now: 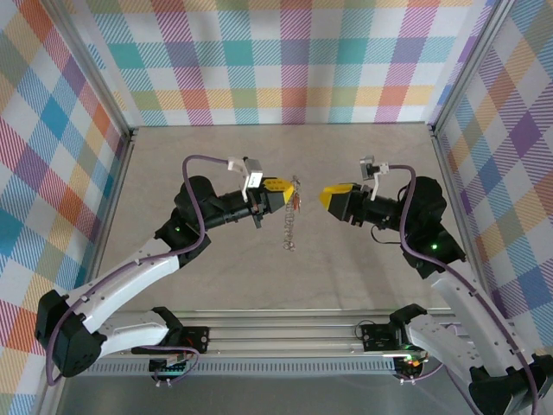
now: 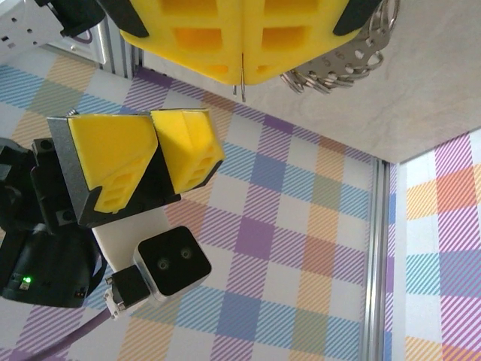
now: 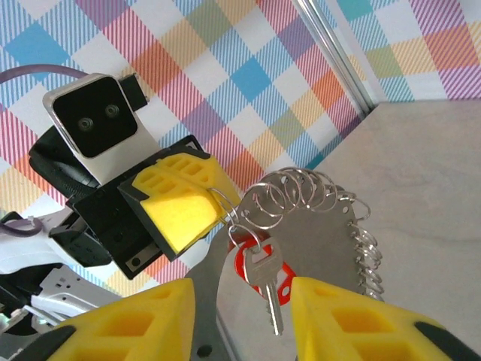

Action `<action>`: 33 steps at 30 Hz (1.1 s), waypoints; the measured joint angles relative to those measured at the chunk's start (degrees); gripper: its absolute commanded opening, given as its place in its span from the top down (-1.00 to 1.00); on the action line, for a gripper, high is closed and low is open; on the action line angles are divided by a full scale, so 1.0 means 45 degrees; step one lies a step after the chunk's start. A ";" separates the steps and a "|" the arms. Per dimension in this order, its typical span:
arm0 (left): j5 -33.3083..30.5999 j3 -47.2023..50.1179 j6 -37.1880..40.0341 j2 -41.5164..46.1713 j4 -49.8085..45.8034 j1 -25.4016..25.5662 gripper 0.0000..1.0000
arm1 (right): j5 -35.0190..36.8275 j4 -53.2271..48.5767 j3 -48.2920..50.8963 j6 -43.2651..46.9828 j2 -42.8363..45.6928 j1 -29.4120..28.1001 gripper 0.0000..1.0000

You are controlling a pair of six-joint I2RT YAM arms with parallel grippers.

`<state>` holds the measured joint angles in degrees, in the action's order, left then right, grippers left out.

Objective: Put the keys on the keyring

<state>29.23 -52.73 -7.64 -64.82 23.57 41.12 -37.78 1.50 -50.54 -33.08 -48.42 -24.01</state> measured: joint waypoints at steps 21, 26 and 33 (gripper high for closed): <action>0.0952 0.0010 -0.5017 -0.2759 0.5061 -0.1078 1.00 | 0.1656 0.5663 0.0578 -0.2346 -0.2176 0.0000 -0.13; 0.1098 0.0010 -0.5790 -0.3104 0.5814 -0.1078 1.00 | 0.1739 0.6703 0.0675 -0.2744 -0.3021 0.0000 -0.12; 0.1307 0.0010 -0.6377 -0.3225 0.6499 -0.1078 1.00 | 0.1729 0.7499 0.0675 -0.2963 -0.3405 0.0005 -0.09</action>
<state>35.11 -52.69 -36.34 -79.33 52.82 36.27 -30.00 35.24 -47.51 -46.41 -63.75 -23.99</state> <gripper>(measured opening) 0.049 0.554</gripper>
